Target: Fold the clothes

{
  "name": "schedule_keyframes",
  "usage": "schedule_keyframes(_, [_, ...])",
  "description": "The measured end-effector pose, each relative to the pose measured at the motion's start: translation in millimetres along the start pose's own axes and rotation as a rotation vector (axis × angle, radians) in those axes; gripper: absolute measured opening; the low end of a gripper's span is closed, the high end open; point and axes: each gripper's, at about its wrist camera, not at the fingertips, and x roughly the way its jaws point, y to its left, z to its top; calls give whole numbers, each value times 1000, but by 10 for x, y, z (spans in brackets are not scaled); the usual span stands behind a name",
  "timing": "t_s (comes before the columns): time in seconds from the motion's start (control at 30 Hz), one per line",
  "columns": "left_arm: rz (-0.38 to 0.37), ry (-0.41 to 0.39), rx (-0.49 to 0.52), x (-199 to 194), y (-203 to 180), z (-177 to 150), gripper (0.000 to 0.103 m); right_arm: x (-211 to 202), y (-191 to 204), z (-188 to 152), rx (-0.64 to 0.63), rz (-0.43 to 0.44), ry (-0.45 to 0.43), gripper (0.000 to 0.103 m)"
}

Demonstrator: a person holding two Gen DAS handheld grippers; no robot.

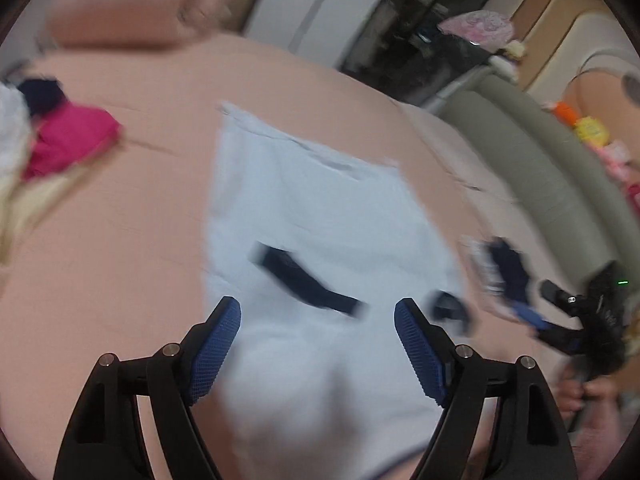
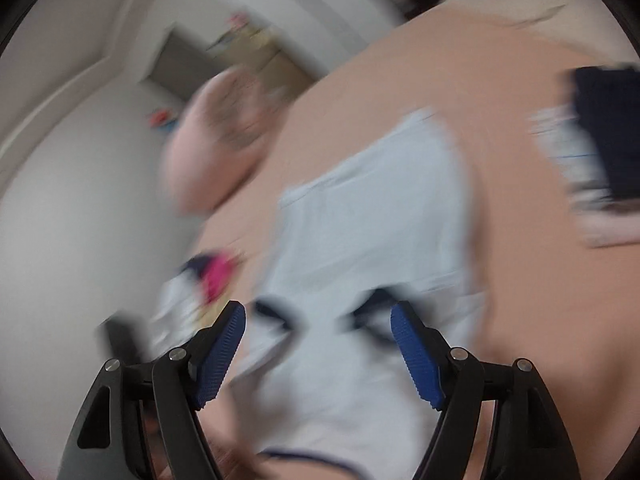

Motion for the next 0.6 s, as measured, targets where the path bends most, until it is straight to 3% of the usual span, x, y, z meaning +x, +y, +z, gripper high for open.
schedule_keyframes(0.03, [39,42,14,108,27,-35,40,17,-1,-27,-9,-29,1,74])
schedule_keyframes(0.1, [132,141,82,380,14,-151,27,51,-3,-80,-28,-87,2,63])
schedule_keyframes(0.17, [166,227,180,607,-70,-302,27,86,-5,-133,-47,-145,4,62])
schedule_keyframes(0.23, [214,201,277,596,-223,-347,27,120,-7,-186,-66,-203,5,62])
schedule_keyframes(0.27, [205,188,279,541,-247,-315,27,137,-8,-212,-75,-232,6,62])
schedule_keyframes(0.37, [145,79,152,189,-168,-160,30,188,-11,-292,-103,-319,9,62])
schedule_keyframes(0.5, [164,136,164,104,-136,-248,30,291,-49,-381,-117,-473,38,62])
schedule_keyframes(0.57, [158,204,151,205,-68,-391,30,551,-179,-491,-122,-461,226,63])
schedule_keyframes(0.6, [154,219,145,224,-50,-446,30,479,-146,-489,-116,-430,196,63])
